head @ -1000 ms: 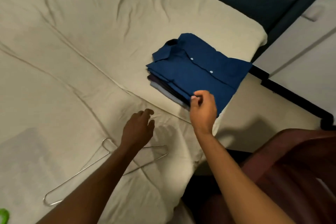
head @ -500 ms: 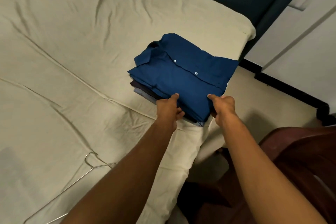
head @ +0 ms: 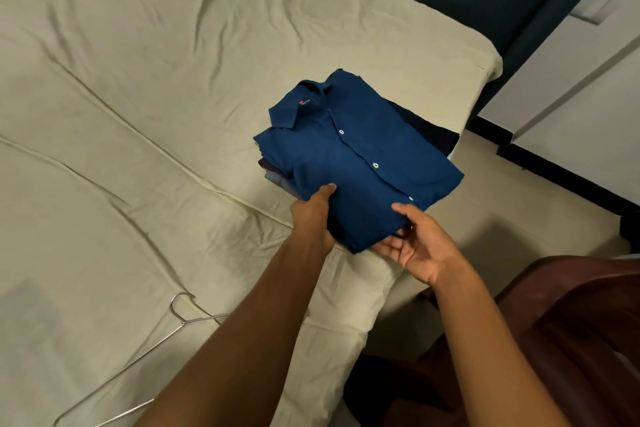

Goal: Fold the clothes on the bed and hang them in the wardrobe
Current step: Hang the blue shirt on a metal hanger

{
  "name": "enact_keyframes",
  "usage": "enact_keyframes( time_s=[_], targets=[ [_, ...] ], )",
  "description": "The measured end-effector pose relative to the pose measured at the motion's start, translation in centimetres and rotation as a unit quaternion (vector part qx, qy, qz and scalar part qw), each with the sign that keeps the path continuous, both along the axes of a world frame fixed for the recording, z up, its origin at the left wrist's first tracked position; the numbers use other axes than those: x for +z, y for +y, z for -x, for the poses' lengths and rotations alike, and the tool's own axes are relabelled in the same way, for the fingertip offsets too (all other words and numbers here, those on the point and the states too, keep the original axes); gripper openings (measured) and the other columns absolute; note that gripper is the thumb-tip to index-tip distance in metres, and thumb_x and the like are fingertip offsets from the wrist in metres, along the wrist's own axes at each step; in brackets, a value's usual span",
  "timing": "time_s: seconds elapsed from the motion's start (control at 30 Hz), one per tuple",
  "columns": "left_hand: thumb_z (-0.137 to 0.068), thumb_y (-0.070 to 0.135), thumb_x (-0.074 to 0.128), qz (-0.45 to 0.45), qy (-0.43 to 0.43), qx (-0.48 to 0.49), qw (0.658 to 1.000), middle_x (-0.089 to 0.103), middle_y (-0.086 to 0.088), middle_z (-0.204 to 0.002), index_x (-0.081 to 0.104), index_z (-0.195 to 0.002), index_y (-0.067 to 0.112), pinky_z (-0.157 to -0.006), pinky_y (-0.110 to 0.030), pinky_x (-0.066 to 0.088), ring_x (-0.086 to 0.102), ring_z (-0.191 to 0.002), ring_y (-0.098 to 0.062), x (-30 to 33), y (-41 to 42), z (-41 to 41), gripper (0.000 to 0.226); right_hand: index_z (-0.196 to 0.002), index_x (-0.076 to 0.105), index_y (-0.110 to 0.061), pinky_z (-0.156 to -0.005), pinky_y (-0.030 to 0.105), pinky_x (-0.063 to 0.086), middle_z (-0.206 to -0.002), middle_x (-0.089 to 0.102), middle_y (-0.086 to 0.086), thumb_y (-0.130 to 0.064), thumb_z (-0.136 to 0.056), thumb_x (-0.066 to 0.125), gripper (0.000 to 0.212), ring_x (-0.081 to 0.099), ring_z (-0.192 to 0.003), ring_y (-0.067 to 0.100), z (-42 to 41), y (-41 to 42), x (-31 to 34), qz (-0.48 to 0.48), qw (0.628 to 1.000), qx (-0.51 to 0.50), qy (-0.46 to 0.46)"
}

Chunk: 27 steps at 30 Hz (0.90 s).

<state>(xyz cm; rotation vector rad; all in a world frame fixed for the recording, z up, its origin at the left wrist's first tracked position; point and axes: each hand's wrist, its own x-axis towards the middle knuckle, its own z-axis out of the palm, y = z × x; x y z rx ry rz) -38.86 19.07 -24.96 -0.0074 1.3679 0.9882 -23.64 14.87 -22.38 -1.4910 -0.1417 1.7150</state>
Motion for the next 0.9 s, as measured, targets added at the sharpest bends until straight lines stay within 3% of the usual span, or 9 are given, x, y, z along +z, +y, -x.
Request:
enact_keyframes(
  time_s=[0.07,0.17,0.33,0.43,0.57,0.6,0.67,0.73,0.9],
  targets=[
    [-0.087,0.012,0.076,0.008,-0.012,0.005,1.0,0.067,-0.01,-0.112,0.056,-0.126,0.005,-0.089,-0.044,0.058,0.065,-0.103,-0.029,0.4,0.2,0.1,0.045,-0.12,0.058,-0.017,-0.082,0.046,0.06,-0.076,0.074,0.005,-0.034,-0.094,0.062,0.031,0.074,-0.077,0.024,-0.5,1.1,0.3,-0.02,0.999,-0.034,0.013],
    [-0.087,0.008,0.074,-0.003,-0.041,0.011,0.999,0.067,-0.015,-0.118,0.055,-0.126,0.006,-0.07,-0.04,0.06,0.067,-0.096,-0.03,1.6,0.8,0.4,0.043,-0.113,0.062,-0.018,-0.073,0.044,0.062,-0.093,0.076,0.01,-0.043,-0.092,0.062,0.033,0.075,-0.084,0.025,-1.3,2.6,0.7,-0.019,0.995,-0.1,0.022],
    [-0.085,0.003,0.073,-0.059,-0.052,0.039,0.996,0.07,-0.014,-0.117,0.058,-0.128,0.006,-0.088,-0.053,0.058,0.07,-0.101,-0.033,4.0,2.5,2.2,0.046,-0.119,0.061,-0.012,-0.055,0.035,0.06,-0.086,0.076,0.009,-0.013,-0.095,0.059,0.024,0.075,-0.069,0.023,-0.8,4.6,2.3,-0.047,0.988,-0.145,0.017],
    [-0.086,0.003,0.07,-0.125,-0.052,0.035,0.99,0.07,-0.018,-0.119,0.061,-0.128,0.0,-0.073,-0.041,0.062,0.071,-0.098,-0.033,5.8,3.1,5.4,0.043,-0.118,0.06,-0.009,-0.056,0.032,0.059,-0.094,0.075,0.011,0.0,-0.094,0.053,0.027,0.075,-0.073,0.022,0.7,5.4,4.2,-0.109,0.983,-0.142,0.028],
    [-0.086,0.01,0.066,-0.164,-0.001,0.022,0.986,0.066,-0.015,-0.107,0.059,-0.13,-0.003,-0.052,-0.025,0.054,0.067,-0.071,-0.022,10.0,3.2,11.7,0.047,-0.107,0.059,-0.007,-0.057,0.032,0.059,-0.084,0.075,0.011,0.004,-0.093,0.051,0.019,0.074,-0.073,0.022,5.4,6.4,8.3,-0.189,0.973,-0.112,0.064],
    [-0.09,0.011,0.062,-0.167,-0.001,0.023,0.986,0.066,-0.013,-0.099,0.061,-0.126,-0.005,-0.051,-0.025,0.053,0.066,-0.067,-0.021,11.0,3.2,13.2,0.04,-0.103,0.06,-0.007,-0.057,0.033,0.059,-0.083,0.074,0.011,0.004,-0.092,0.051,0.018,0.074,-0.072,0.022,6.9,6.8,9.3,-0.204,0.97,-0.107,0.075],
    [-0.094,0.01,0.059,-0.16,-0.006,0.03,0.987,0.065,-0.009,-0.076,0.066,-0.096,-0.003,-0.048,-0.024,0.052,0.064,-0.054,-0.02,13.2,3.0,16.8,0.016,-0.097,0.06,-0.007,-0.057,0.033,0.058,-0.08,0.073,0.011,0.006,-0.091,0.051,0.017,0.073,-0.07,0.023,10.2,7.7,11.1,-0.221,0.966,-0.094,0.098],
    [-0.094,0.01,0.061,-0.142,0.012,0.032,0.989,0.061,-0.005,-0.059,0.06,-0.077,0.005,-0.043,-0.023,0.05,0.06,-0.045,-0.017,14.6,2.6,20.6,0.017,-0.098,0.059,-0.006,-0.057,0.035,0.059,-0.08,0.071,0.013,0.007,-0.091,0.051,0.016,0.072,-0.068,0.024,13.9,8.6,12.2,-0.224,0.967,-0.066,0.105],
    [-0.094,0.006,0.059,-0.132,0.069,0.05,0.988,0.064,-0.004,-0.06,0.062,-0.08,0.004,-0.042,-0.024,0.05,0.062,-0.045,-0.015,15.8,0.9,30.4,0.014,-0.115,0.054,-0.002,-0.053,0.037,0.058,-0.089,0.067,0.017,0.007,-0.092,0.052,0.025,0.071,-0.067,0.027,23.5,9.8,12.9,-0.189,0.976,0.037,0.099]
  ],
)
